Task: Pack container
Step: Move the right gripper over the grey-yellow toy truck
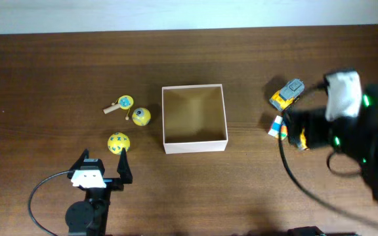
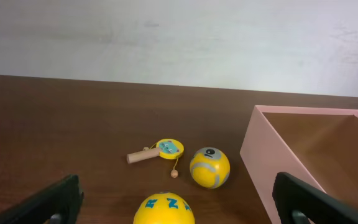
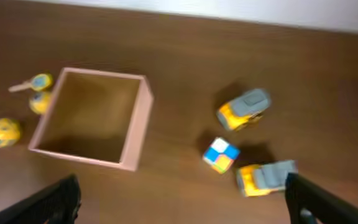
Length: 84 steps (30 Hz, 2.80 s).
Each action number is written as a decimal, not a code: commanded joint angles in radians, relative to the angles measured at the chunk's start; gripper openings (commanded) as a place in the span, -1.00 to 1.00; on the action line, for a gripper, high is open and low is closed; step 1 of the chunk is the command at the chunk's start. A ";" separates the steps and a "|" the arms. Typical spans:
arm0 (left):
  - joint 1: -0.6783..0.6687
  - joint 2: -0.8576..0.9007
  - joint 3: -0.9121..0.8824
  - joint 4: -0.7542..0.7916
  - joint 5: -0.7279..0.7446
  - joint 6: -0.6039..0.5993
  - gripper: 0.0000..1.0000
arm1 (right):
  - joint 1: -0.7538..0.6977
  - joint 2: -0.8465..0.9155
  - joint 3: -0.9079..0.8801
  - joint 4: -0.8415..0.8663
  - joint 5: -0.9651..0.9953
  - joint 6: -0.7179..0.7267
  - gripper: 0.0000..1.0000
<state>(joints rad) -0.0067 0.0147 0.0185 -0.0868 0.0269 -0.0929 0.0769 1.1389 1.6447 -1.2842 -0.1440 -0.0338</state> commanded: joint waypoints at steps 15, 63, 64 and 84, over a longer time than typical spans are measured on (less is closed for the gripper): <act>0.005 -0.008 -0.005 -0.001 0.011 0.019 0.99 | -0.006 0.494 0.053 -0.091 0.246 0.381 0.98; 0.005 -0.008 -0.005 -0.001 0.011 0.019 0.99 | -0.190 0.957 0.053 0.376 0.215 0.814 1.00; 0.005 -0.008 -0.005 -0.001 0.011 0.019 0.98 | -0.191 0.959 0.053 0.385 0.215 0.807 1.00; 0.005 -0.008 -0.005 -0.001 0.011 0.019 0.99 | -0.189 1.061 0.053 0.460 0.200 0.797 0.90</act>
<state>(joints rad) -0.0067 0.0147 0.0185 -0.0868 0.0273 -0.0929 -0.1089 2.1822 1.6821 -0.8291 0.0586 0.7708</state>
